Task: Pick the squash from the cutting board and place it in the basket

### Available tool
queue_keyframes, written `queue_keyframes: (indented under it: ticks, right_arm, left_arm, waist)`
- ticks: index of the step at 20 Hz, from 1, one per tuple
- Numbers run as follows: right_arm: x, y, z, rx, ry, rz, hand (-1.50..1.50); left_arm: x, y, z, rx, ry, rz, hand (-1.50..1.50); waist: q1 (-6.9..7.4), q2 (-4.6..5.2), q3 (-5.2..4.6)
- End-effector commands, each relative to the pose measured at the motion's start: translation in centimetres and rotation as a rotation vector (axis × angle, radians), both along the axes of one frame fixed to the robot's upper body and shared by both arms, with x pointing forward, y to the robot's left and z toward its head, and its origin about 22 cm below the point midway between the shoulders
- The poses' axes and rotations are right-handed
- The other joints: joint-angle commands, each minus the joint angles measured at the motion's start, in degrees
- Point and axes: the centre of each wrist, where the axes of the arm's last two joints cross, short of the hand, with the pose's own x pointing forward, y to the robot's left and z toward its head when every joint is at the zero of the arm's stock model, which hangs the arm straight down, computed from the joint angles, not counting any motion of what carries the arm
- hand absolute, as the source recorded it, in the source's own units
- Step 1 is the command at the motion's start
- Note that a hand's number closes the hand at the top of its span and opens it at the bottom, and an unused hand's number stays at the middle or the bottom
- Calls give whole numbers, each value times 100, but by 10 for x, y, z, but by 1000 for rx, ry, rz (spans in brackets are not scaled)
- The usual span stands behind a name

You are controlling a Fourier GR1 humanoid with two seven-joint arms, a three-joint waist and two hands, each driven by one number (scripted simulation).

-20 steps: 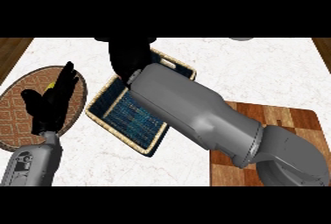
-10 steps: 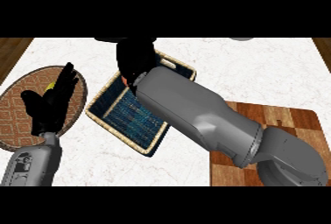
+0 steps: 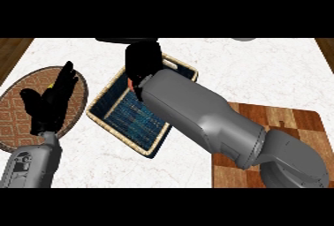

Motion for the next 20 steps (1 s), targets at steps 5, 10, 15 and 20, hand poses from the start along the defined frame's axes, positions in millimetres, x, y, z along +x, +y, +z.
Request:
queue_keyframes:
  ticks: [5, 10, 15, 20]
  right_arm:
    - [-3, -5, -15, 87, -7, -98, -150]
    - [1, 3, 19, 330, -88, -63, -150]
    - [-8, 10, 34, 583, -146, -119, -150]
    - [-5, 4, 40, 767, -142, -217, -150]
  left_arm:
    - [-10, -9, -10, -19, -3, 7, 0]
    - [2, 8, -8, -17, 9, 28, 0]
    - [-3, -1, -5, -22, 26, 8, 0]
    - [-14, 11, -13, -14, 2, 66, 0]
  waist:
    - [12, -7, 3]
    - [-105, 8, 3]
    - [-99, -32, 8]
    - [-308, -83, 12]
